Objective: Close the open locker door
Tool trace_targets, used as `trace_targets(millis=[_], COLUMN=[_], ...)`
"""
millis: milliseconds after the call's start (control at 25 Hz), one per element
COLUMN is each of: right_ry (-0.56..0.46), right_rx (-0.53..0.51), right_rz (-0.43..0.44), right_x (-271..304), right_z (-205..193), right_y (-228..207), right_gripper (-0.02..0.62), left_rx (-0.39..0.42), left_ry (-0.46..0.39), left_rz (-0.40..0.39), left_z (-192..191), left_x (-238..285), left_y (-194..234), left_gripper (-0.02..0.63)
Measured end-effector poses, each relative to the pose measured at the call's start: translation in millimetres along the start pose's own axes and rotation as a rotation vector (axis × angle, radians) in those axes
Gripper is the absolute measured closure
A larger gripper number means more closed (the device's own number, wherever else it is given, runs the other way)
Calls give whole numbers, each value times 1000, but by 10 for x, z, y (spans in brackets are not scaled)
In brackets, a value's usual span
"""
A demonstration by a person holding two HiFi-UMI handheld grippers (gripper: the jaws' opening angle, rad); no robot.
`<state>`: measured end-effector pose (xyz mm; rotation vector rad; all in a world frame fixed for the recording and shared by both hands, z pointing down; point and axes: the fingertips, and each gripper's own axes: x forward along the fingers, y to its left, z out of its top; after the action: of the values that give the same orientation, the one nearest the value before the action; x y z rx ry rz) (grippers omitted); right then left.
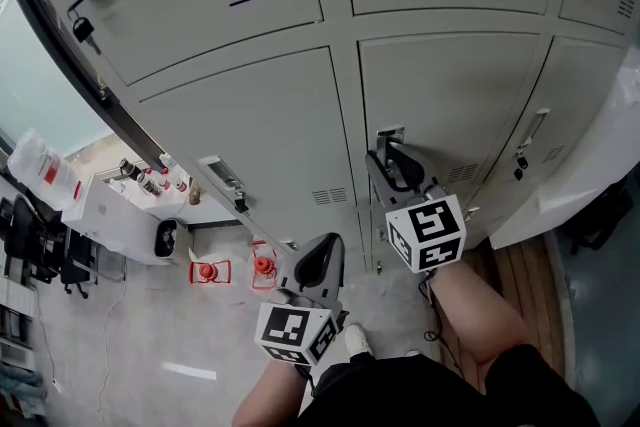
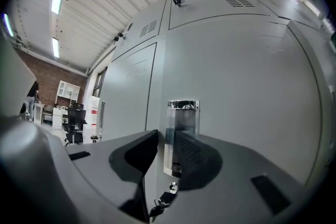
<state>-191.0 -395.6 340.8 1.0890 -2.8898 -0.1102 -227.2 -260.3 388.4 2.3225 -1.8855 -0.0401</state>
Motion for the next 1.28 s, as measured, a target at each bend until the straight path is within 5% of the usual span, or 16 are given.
trace_targets(millis=[800,1280], right_ry=[-8,5], right_rx=[36,42], right_rz=[46,-4], right_x=[8,-313], right_z=[-22,-88], right_y=[-116,-404], right_gripper=[465,464], left_rx=[9,13], left_ry=[3,-14], left_rz=[-10,-33], left_z=[18,65], left_x=[138,158], left_y=[-1,-282], left_gripper=[583,584])
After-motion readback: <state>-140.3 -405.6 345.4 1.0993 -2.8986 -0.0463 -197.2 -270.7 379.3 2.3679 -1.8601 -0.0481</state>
